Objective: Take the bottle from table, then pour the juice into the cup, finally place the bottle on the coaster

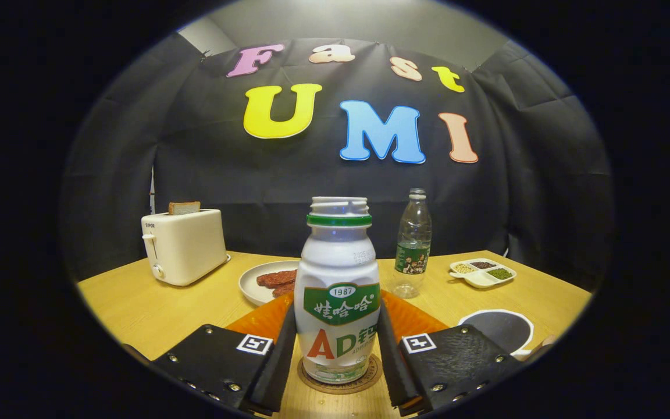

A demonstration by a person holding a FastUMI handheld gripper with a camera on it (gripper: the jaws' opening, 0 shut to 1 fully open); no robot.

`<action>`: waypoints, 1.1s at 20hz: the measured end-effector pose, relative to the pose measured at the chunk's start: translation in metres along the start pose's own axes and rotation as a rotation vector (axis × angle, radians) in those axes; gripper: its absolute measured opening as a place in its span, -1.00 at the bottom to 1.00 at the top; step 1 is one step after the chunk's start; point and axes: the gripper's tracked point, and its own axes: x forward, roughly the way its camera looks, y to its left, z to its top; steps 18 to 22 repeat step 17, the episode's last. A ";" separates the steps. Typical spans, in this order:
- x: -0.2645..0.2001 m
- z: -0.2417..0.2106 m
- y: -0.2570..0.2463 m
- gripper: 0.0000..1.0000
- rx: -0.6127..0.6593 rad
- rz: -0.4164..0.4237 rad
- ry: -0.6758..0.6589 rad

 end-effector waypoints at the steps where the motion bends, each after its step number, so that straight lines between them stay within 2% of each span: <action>1: 0.001 -0.001 0.000 0.33 0.002 0.002 -0.001; 6: 0.003 -0.003 -0.006 0.34 0.030 -0.010 -0.003; 9: 0.001 0.001 -0.005 0.46 0.063 -0.001 -0.012; 10: 0.000 0.003 -0.001 0.71 0.074 0.013 -0.019; 12: -0.005 0.007 -0.005 0.93 0.072 0.008 -0.024; 17: -0.022 0.027 -0.005 0.92 0.102 0.032 -0.034; 22: -0.022 0.027 -0.005 0.92 0.102 0.032 -0.034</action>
